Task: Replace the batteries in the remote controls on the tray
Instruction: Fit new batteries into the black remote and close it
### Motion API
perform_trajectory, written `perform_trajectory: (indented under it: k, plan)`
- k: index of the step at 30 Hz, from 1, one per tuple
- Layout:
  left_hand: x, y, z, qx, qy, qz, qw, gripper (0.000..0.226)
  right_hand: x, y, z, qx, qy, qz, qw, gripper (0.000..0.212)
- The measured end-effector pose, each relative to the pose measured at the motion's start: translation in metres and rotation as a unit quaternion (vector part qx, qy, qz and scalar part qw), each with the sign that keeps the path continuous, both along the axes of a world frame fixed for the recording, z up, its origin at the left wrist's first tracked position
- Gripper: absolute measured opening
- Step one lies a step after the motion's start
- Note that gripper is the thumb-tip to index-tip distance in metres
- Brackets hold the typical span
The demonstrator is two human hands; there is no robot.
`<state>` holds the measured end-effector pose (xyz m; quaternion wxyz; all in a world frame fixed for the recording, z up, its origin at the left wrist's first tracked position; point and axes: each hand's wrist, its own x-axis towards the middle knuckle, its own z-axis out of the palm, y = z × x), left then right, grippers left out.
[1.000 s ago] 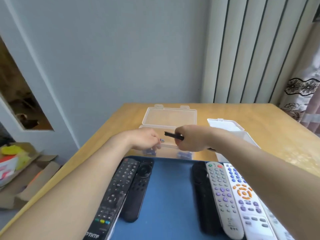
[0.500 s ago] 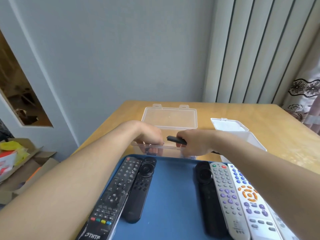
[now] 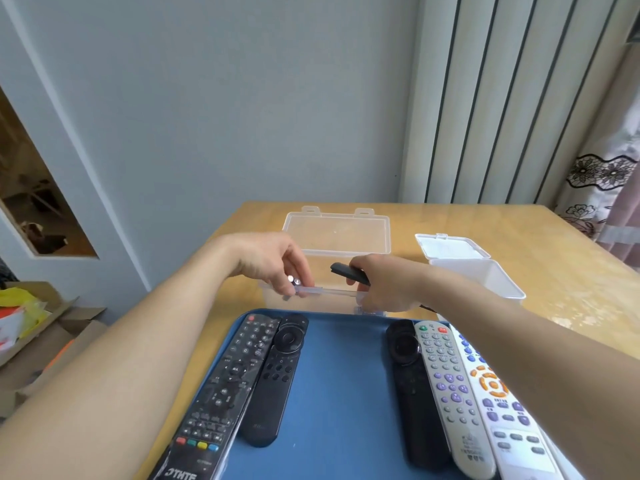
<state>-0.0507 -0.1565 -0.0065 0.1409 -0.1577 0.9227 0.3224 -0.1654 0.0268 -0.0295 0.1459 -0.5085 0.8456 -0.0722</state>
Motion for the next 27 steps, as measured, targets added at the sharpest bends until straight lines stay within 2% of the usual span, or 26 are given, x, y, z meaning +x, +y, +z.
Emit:
perform_trajectory:
  k: [1, 3, 7, 8, 10, 12, 13, 14, 15, 16, 17, 18, 20, 22, 24, 27]
  plan:
    - [0.003, 0.001, -0.003, -0.009, 0.063, 0.033, 0.997, 0.029, 0.000, 0.000, -0.001, -0.010, 0.006, -0.006, 1.000, 0.030]
    - [0.010, 0.006, -0.009, 0.053, 0.172, 0.089, 0.980, 0.026, 0.001, 0.002, -0.004, -0.032, 0.031, -0.013, 0.999, 0.027]
    - [0.020, 0.019, -0.019, 0.151, 0.269, 0.151, 0.939, 0.025, 0.008, 0.012, -0.008, -0.071, 0.099, -0.003, 0.993, 0.025]
    - [0.021, 0.022, -0.021, 0.181, 0.302, 0.184, 0.918, 0.025, 0.010, 0.016, -0.008, -0.083, 0.112, -0.002, 0.990, 0.029]
    - [0.022, 0.031, -0.021, 0.276, 0.374, 0.256, 0.848, 0.023, 0.012, 0.025, -0.008, -0.127, 0.139, -0.005, 0.982, 0.030]
    - [0.027, 0.046, -0.018, 0.361, 0.421, 0.287, 0.781, 0.020, 0.018, 0.037, 0.000, -0.221, 0.137, -0.033, 0.965, 0.025]
    - [0.029, 0.056, -0.017, 0.401, 0.433, 0.286, 0.755, 0.019, 0.022, 0.043, 0.005, -0.284, 0.094, -0.062, 0.952, 0.020]
    - [0.030, 0.070, -0.015, 0.438, 0.440, 0.274, 0.735, 0.019, 0.030, 0.053, 0.012, -0.354, 0.000, -0.104, 0.929, 0.015]
    - [0.032, 0.083, -0.014, 0.471, 0.443, 0.260, 0.717, 0.019, 0.038, 0.061, 0.018, -0.412, -0.143, -0.140, 0.889, 0.012]
    - [0.032, 0.099, -0.013, 0.503, 0.443, 0.243, 0.701, 0.018, 0.048, 0.071, 0.023, -0.445, -0.296, -0.165, 0.829, 0.012]
    - [0.033, 0.117, -0.013, 0.533, 0.439, 0.229, 0.686, 0.018, 0.058, 0.083, 0.026, -0.451, -0.407, -0.179, 0.774, 0.013]
    - [0.033, 0.133, -0.013, 0.557, 0.433, 0.219, 0.673, 0.017, 0.065, 0.093, 0.026, -0.445, -0.466, -0.181, 0.743, 0.013]
    - [0.034, 0.163, -0.017, 0.586, 0.424, 0.206, 0.659, 0.016, 0.076, 0.112, 0.022, -0.436, -0.515, -0.168, 0.718, 0.014]
    - [0.038, 0.191, -0.023, 0.589, 0.421, 0.194, 0.662, 0.014, 0.085, 0.131, 0.018, -0.447, -0.542, -0.167, 0.692, 0.018]
    - [0.042, 0.210, -0.030, 0.561, 0.430, 0.195, 0.680, 0.013, 0.088, 0.145, 0.013, -0.456, -0.538, -0.187, 0.683, 0.015]
    - [0.052, 0.227, -0.036, 0.509, 0.420, 0.201, 0.724, 0.016, 0.089, 0.162, 0.006, -0.480, -0.510, -0.207, 0.683, 0.011]
